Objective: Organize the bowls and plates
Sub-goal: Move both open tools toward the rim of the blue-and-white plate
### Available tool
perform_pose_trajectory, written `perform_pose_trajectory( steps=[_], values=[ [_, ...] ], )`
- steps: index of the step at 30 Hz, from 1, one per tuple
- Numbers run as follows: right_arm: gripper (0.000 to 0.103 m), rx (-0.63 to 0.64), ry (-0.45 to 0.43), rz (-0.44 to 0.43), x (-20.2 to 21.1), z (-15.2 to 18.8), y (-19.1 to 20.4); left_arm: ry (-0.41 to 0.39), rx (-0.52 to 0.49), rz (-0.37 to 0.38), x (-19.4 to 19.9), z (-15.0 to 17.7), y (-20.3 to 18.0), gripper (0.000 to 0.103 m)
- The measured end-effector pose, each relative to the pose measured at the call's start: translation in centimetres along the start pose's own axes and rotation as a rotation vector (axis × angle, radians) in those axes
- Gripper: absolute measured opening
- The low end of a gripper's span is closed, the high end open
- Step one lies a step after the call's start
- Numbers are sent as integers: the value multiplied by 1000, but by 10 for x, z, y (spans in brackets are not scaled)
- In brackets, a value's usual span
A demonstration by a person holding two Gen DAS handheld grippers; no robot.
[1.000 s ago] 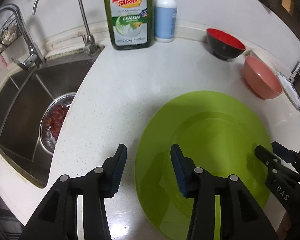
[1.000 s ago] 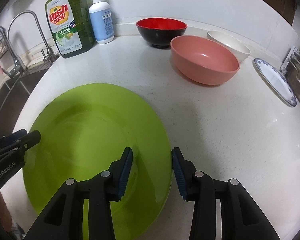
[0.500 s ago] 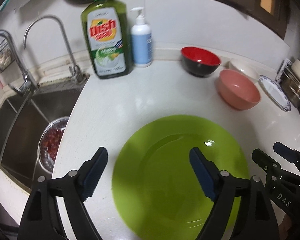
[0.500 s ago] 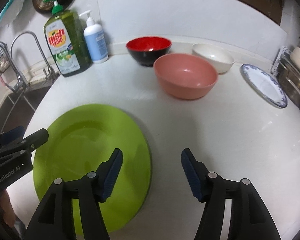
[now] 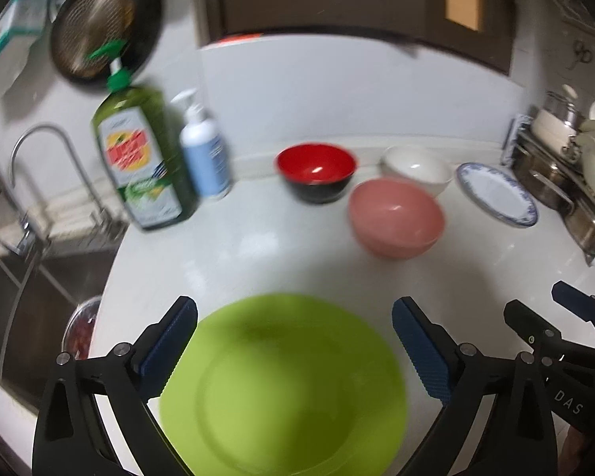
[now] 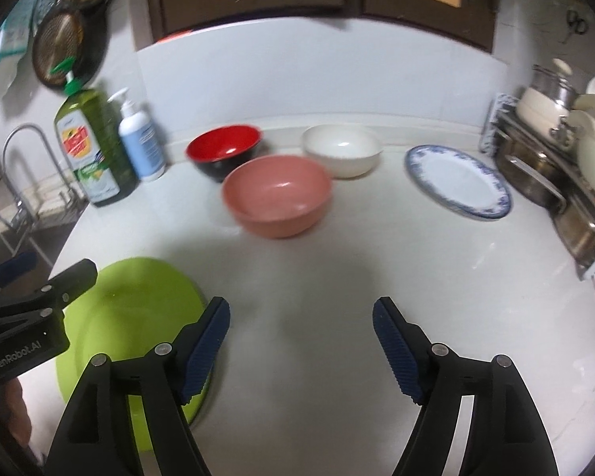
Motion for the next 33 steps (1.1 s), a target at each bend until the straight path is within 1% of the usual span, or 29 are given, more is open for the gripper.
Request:
perform_pose_trajectory(
  steps=[8, 16, 27, 33],
  values=[
    [75, -53, -57, 67, 24, -11, -48, -53, -54, 73, 10, -25, -52, 103],
    [75, -74, -102, 132, 40, -23, -86, -69, -90, 144, 12, -48, -98, 103],
    [75, -145, -163, 218, 49, -41, -145, -124, -189, 201, 8, -87, -164, 103],
    [75, -195, -184, 252, 43, -59, -178, -118, -239, 246, -7, -113, -199, 103]
  ],
)
Point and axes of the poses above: each gripper's, at about its wrist camera, not at the fingertips, and x roughly against the way its jaws point, y to its left, z to its underside, the point moved 4 cm from there along -x, roughly the way its jaws point, and after that the axes turned 7 degrees about -z, right-handed, at the moved point
